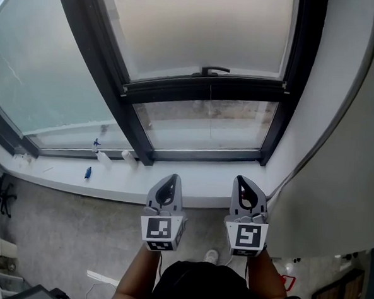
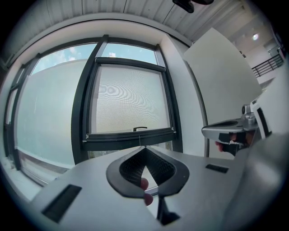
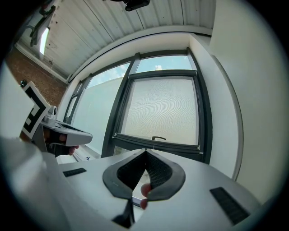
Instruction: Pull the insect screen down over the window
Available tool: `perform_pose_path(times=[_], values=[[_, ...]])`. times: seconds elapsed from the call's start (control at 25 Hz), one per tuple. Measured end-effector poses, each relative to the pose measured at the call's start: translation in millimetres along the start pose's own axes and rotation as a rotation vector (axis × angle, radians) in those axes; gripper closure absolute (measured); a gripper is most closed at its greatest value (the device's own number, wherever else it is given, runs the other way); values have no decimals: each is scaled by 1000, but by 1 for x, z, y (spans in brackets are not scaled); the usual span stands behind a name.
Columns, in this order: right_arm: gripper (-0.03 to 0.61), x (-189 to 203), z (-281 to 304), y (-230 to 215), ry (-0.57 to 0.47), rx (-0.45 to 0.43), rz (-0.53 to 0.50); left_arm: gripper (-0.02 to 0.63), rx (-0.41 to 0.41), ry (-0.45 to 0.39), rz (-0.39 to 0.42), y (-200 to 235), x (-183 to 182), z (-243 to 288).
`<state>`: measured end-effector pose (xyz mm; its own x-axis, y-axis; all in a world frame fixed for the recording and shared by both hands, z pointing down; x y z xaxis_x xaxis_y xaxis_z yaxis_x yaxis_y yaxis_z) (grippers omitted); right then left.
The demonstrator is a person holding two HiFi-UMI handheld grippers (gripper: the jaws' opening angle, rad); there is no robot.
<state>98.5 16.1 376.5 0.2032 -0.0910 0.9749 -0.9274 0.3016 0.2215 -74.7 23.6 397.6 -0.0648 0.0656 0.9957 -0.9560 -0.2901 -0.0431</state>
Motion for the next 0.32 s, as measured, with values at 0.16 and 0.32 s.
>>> perform_pose_path(times=[0.16, 0.32], values=[[575, 2, 4, 1, 37, 15, 36, 612, -7, 9, 4, 3, 3, 0], [575, 0, 10, -9, 88, 49, 78, 612, -8, 17, 22, 4, 1, 0]])
Point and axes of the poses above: the fingertips, and each gripper's own axes: z forward along the fingers, y to its left, x out of its underside, the point moved 2 cm from there along -z, backward along the fingers, and after that the axes turned 4 degrees about x, right-handed, at the moved point
